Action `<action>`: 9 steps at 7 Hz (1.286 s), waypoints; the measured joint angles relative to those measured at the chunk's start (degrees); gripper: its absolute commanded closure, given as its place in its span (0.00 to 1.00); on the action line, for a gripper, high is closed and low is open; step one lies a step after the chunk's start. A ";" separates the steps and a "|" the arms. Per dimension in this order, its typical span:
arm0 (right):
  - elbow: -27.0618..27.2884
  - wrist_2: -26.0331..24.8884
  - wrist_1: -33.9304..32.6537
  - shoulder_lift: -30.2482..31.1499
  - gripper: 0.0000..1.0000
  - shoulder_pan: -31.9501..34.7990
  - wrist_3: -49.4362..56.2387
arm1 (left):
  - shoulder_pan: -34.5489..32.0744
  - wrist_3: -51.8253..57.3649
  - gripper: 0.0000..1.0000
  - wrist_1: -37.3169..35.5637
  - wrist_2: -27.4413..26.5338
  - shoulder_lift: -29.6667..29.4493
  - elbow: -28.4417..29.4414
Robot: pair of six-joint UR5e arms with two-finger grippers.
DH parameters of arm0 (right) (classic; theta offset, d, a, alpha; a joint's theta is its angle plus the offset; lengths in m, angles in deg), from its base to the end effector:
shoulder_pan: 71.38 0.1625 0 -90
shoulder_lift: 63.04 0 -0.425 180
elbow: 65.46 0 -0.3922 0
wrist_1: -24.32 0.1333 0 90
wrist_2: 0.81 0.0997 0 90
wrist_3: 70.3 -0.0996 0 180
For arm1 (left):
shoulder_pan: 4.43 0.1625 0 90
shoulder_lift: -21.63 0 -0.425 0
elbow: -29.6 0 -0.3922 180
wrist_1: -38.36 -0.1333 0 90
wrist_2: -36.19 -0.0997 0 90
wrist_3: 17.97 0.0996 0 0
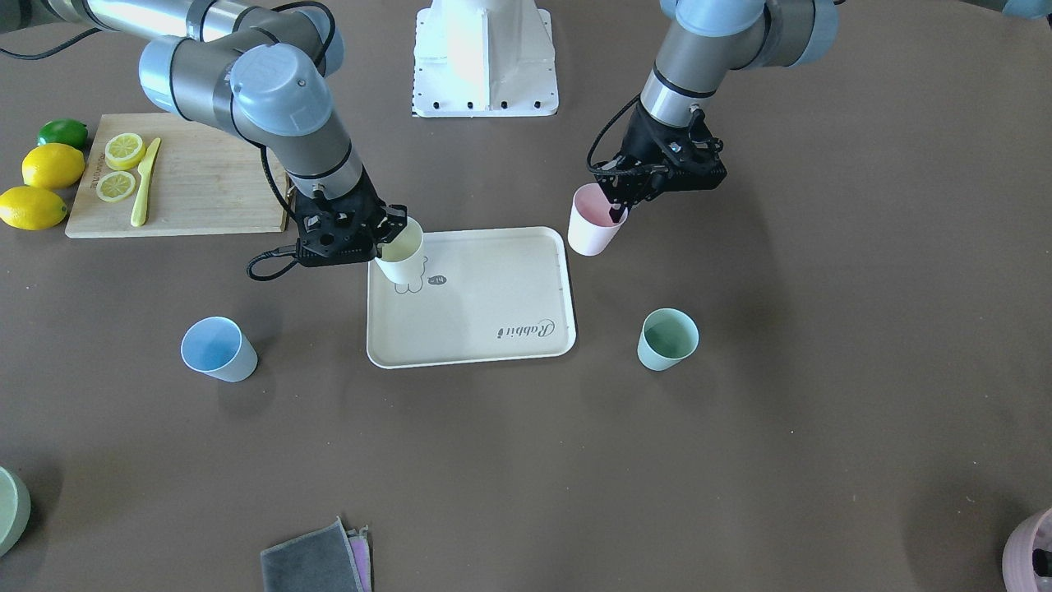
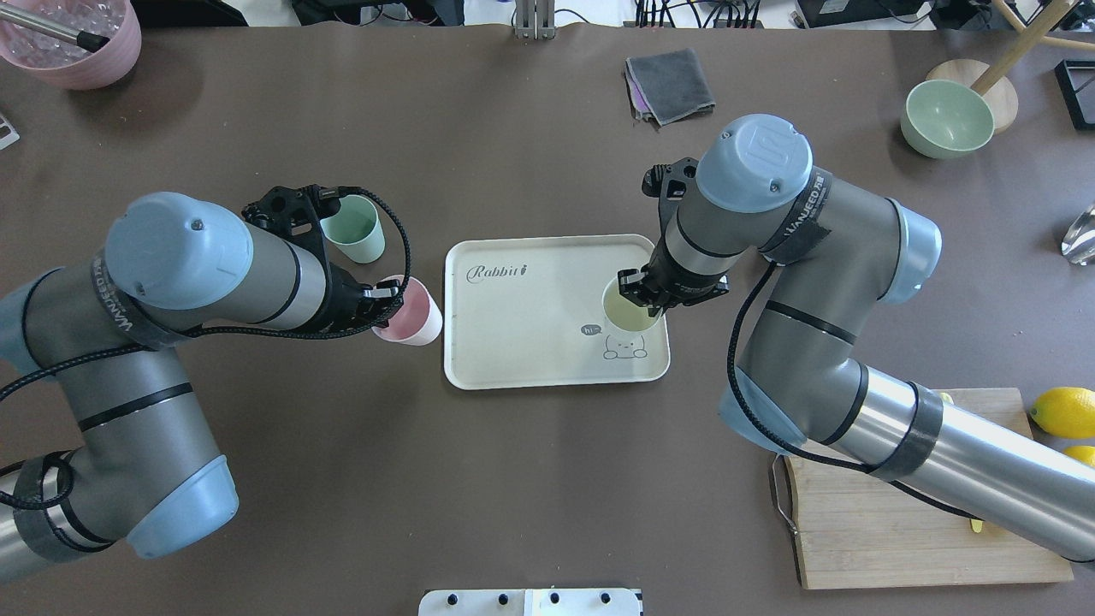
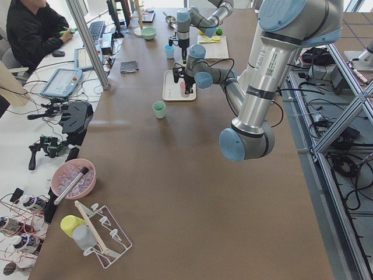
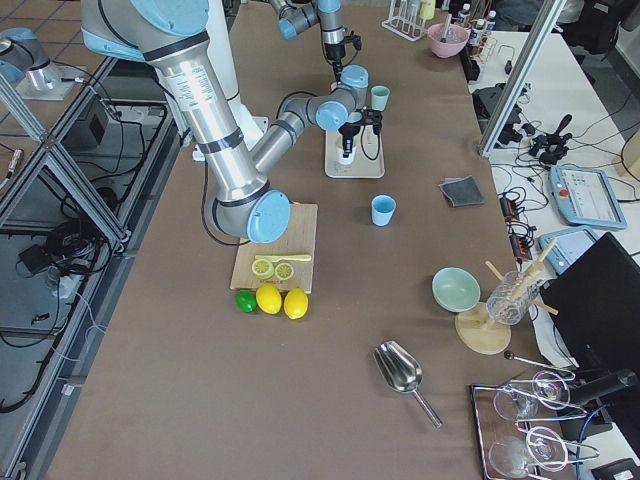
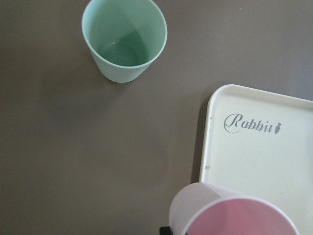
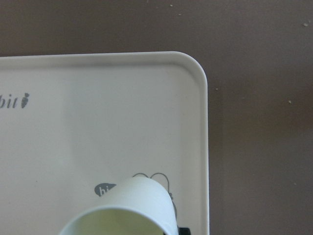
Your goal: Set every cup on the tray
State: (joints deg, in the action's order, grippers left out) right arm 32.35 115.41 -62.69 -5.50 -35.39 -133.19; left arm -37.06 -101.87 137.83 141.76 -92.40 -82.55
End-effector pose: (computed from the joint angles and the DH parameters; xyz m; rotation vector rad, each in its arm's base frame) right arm -0.4825 -0.4608 0.2643 0.0168 -0.8587 -0.0274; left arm 0.4311 -0.4025 0.2395 0.0844 0.9965 -0.2921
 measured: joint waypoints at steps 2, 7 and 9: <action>-3.47 -0.41 4.34 -0.97 0.12 -0.61 -1.40 | 0.09 -1.13 1.00 -2.44 -0.03 -2.91 0.54; -3.17 3.44 4.39 -1.13 0.00 4.10 -1.46 | 5.91 -6.79 1.00 -3.73 -6.90 -10.76 7.39; -0.73 9.29 1.86 -0.99 0.00 10.35 -0.31 | 6.83 -6.83 1.00 -3.73 -8.31 -11.90 10.94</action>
State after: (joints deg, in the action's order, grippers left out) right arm 31.62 124.70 -60.82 -6.49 -25.04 -133.49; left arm -30.23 -108.69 134.09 133.46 -104.30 -71.61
